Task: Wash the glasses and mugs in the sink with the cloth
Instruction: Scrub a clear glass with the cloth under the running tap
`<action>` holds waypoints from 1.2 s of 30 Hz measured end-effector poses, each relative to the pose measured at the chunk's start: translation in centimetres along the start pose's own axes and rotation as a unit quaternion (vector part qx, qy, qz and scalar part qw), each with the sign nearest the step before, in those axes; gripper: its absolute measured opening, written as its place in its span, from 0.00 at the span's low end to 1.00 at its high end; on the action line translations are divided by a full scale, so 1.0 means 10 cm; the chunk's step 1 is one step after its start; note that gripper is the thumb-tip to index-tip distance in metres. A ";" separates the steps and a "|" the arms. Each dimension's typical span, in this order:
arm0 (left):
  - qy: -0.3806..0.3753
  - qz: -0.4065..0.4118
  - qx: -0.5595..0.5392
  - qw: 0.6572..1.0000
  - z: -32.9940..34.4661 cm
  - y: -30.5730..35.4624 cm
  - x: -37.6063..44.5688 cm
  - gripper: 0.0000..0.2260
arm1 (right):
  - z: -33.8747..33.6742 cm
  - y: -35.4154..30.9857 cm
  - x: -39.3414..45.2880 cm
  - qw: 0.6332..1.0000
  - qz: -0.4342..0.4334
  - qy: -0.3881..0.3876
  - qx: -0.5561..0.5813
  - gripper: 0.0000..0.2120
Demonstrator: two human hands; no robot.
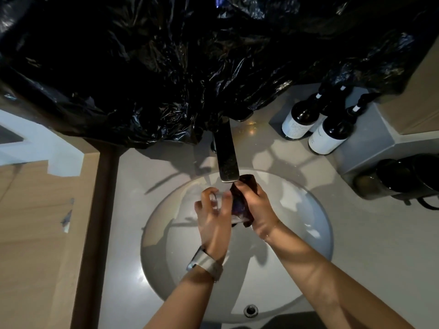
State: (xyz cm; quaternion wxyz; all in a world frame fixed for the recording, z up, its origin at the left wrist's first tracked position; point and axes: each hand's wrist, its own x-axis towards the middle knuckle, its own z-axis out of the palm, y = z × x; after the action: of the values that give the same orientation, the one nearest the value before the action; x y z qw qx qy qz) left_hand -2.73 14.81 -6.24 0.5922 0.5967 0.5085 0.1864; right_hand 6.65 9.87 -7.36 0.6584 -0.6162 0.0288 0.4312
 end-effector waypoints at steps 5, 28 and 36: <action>-0.024 -0.058 -0.082 0.995 0.00 -0.07 0.10 0.11 | 0.09 0.09 0.01 0.998 -0.026 0.048 -0.024 0.08; -0.112 -0.279 -0.186 0.935 -0.13 0.06 0.27 0.13 | 0.09 0.34 -0.16 0.958 -0.216 0.057 -0.178 0.14; -0.024 -0.011 0.047 0.999 -0.03 0.06 0.26 0.13 | 0.12 0.12 0.02 0.996 -0.021 0.081 -0.033 0.13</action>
State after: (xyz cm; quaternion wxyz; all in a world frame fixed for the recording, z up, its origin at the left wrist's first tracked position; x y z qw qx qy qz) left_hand -1.72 17.23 -6.59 0.5778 0.6226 0.5084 0.1417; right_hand 5.39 10.84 -8.11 0.6423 -0.6709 0.0551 0.3665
